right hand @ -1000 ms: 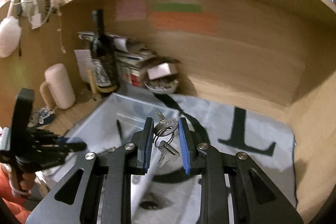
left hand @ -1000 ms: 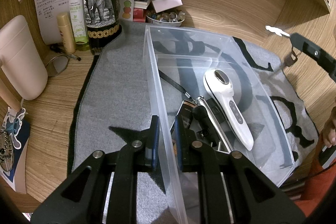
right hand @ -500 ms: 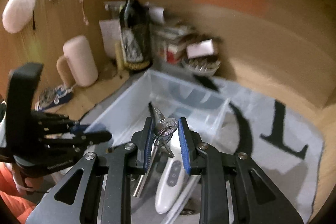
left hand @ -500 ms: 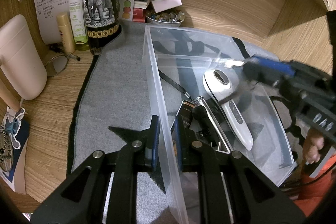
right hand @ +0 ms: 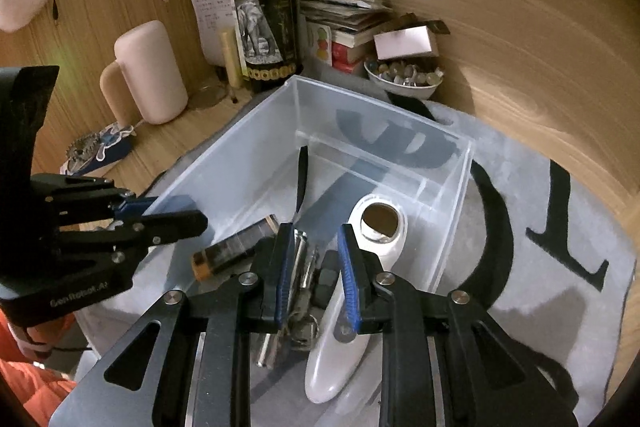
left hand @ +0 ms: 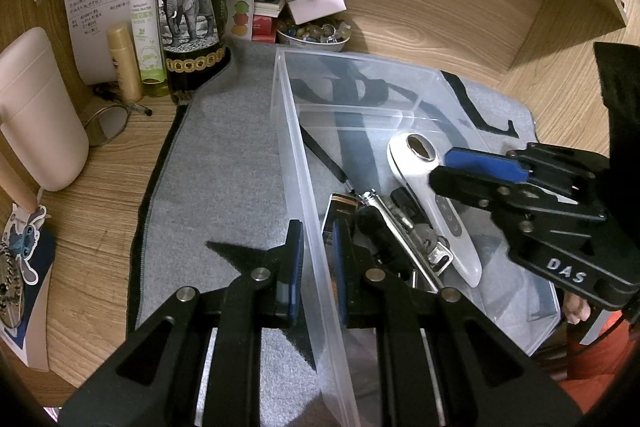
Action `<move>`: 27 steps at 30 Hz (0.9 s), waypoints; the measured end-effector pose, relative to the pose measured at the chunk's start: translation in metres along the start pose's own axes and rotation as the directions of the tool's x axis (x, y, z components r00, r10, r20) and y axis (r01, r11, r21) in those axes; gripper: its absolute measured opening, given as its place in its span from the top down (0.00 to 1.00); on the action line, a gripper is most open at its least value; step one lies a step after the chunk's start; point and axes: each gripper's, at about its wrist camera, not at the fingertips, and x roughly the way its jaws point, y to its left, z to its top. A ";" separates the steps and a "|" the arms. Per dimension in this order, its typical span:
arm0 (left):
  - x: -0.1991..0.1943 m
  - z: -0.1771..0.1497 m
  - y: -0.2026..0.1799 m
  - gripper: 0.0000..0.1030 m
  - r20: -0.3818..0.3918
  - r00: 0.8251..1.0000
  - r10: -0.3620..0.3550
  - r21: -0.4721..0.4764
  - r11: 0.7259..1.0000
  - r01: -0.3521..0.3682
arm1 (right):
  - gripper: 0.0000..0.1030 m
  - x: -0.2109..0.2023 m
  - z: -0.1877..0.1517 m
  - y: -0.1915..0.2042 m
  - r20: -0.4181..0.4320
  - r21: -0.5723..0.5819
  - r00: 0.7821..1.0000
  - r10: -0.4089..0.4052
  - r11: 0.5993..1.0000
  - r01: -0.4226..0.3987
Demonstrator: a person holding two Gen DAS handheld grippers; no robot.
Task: Organize rigid objects
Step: 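Lower the keys into the box and open the right gripper, then grasp the round black object beside the box with the right gripper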
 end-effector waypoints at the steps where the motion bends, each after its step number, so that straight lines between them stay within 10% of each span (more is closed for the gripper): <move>1: 0.000 0.000 0.000 0.87 0.000 1.000 0.000 0.000 1.000 0.000 | 0.80 -0.003 0.000 -0.001 0.008 0.004 1.000 -0.002 1.000 0.002; 15: 0.000 0.001 -0.004 0.87 -0.004 1.000 0.011 0.007 1.000 -0.010 | 0.70 -0.068 -0.040 -0.063 0.066 0.182 0.983 -0.171 0.971 0.157; 27: -0.001 0.001 -0.001 0.87 -0.006 1.000 0.014 0.010 1.000 -0.014 | 0.67 -0.033 -0.090 -0.056 -0.089 0.212 0.993 -0.083 0.972 0.100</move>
